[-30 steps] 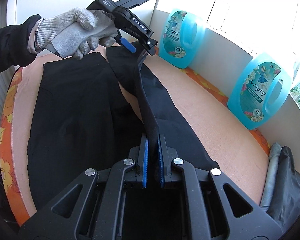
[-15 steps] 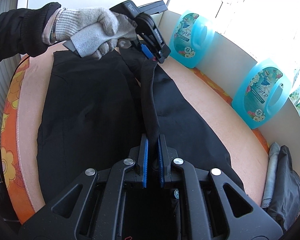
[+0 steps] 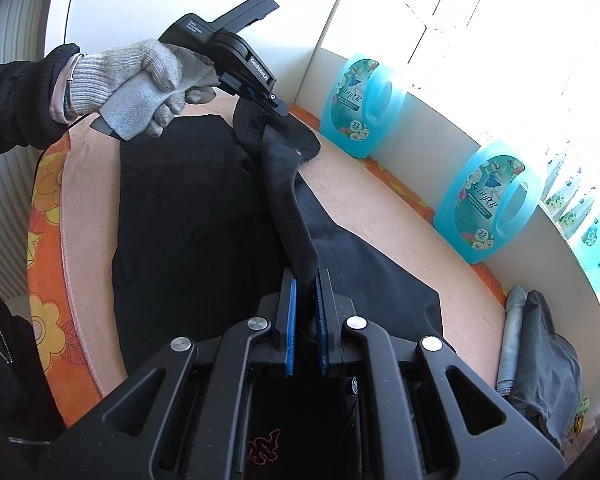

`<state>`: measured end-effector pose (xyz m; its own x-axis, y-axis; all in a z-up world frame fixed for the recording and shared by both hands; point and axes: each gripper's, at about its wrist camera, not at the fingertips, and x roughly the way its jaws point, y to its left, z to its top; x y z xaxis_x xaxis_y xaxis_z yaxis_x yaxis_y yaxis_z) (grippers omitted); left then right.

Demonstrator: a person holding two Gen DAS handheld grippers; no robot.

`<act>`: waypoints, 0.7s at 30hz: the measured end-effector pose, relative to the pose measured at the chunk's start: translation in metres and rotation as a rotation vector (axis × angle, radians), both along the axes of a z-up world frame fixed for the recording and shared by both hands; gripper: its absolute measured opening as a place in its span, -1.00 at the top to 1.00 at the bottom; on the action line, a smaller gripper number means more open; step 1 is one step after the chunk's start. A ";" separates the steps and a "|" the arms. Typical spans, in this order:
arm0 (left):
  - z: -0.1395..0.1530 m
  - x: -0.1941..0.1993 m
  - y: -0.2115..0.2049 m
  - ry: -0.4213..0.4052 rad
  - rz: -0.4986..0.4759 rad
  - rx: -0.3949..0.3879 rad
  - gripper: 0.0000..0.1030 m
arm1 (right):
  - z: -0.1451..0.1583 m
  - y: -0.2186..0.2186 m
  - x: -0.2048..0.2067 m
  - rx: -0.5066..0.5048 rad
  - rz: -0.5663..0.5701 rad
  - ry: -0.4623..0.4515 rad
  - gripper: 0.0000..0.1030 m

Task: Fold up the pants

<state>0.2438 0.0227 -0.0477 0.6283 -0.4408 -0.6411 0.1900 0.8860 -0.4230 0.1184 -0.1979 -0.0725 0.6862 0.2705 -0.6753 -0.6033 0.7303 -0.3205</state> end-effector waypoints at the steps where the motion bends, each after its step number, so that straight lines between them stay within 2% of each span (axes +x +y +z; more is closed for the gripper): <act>1: -0.001 -0.010 0.007 -0.003 -0.002 0.001 0.91 | -0.001 0.000 -0.005 0.000 0.005 0.010 0.82; 6: -0.014 -0.046 0.027 0.019 0.007 0.083 0.91 | -0.018 0.005 -0.034 -0.053 0.045 0.091 0.82; 9: -0.026 -0.061 0.037 0.054 -0.001 0.072 0.91 | -0.030 0.007 -0.039 -0.084 0.058 0.166 0.80; 11: -0.028 -0.063 0.036 0.058 -0.003 0.088 0.91 | -0.028 0.005 -0.036 -0.060 0.050 0.185 0.75; 13: -0.026 -0.058 0.033 0.061 -0.014 0.097 0.89 | -0.020 0.002 -0.031 0.011 0.044 0.230 0.47; 15: -0.019 -0.048 0.025 0.051 -0.018 0.122 0.81 | -0.012 -0.001 -0.029 0.076 0.025 0.234 0.30; 17: -0.013 -0.035 0.018 0.039 -0.027 0.142 0.51 | -0.007 -0.003 -0.025 0.112 0.006 0.237 0.20; 18: -0.010 -0.027 0.014 0.047 -0.028 0.137 0.15 | -0.007 -0.004 -0.022 0.130 -0.011 0.236 0.12; 19: -0.008 -0.018 0.010 0.064 -0.026 0.119 -0.07 | -0.007 -0.006 -0.019 0.148 -0.034 0.236 0.00; 21: -0.008 0.002 -0.003 0.097 -0.035 0.096 -0.08 | -0.010 -0.007 -0.010 0.184 -0.065 0.257 -0.11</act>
<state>0.2454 0.0197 -0.0557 0.5468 -0.3953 -0.7380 0.1841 0.9167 -0.3546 0.1080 -0.2049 -0.0821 0.5191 0.3656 -0.7726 -0.5978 0.8013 -0.0224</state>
